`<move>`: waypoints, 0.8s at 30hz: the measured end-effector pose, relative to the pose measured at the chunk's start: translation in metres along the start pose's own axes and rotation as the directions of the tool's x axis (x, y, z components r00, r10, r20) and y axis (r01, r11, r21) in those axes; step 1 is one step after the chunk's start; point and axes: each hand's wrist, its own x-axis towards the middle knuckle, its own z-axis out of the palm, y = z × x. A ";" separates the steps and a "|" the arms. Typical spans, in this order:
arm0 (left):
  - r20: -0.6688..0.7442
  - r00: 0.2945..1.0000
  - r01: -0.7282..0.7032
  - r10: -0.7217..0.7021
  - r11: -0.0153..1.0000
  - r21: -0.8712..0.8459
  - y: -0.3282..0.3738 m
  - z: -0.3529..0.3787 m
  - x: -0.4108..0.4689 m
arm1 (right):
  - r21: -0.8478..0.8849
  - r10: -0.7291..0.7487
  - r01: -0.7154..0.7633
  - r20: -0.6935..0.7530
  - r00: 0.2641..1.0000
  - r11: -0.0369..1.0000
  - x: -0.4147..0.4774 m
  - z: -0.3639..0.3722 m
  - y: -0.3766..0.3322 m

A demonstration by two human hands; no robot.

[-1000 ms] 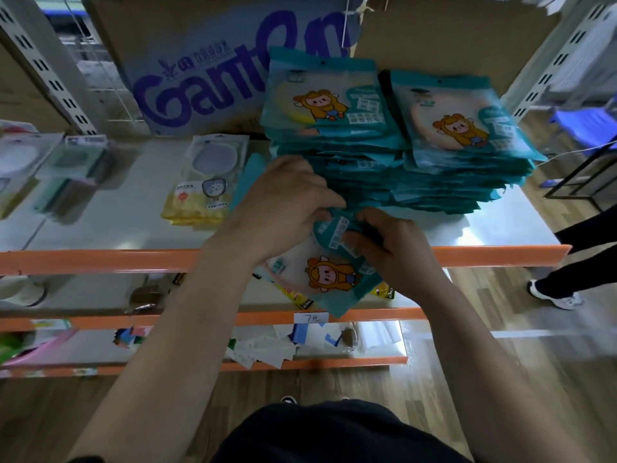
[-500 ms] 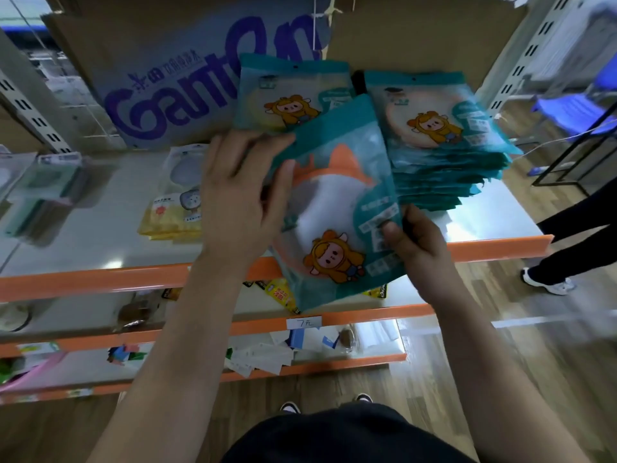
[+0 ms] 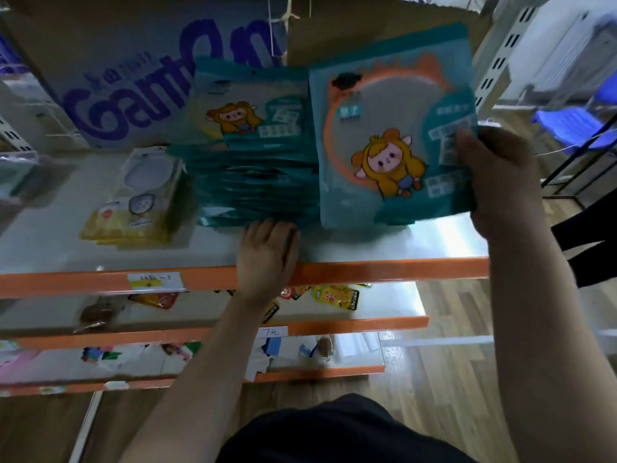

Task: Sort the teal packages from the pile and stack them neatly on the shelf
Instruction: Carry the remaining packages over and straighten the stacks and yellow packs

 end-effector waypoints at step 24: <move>0.009 0.988 0.153 -0.157 0.975 0.159 -0.002 0.024 -0.008 | -0.703 -0.164 0.096 -0.030 0.986 0.704 0.071 0.016 0.025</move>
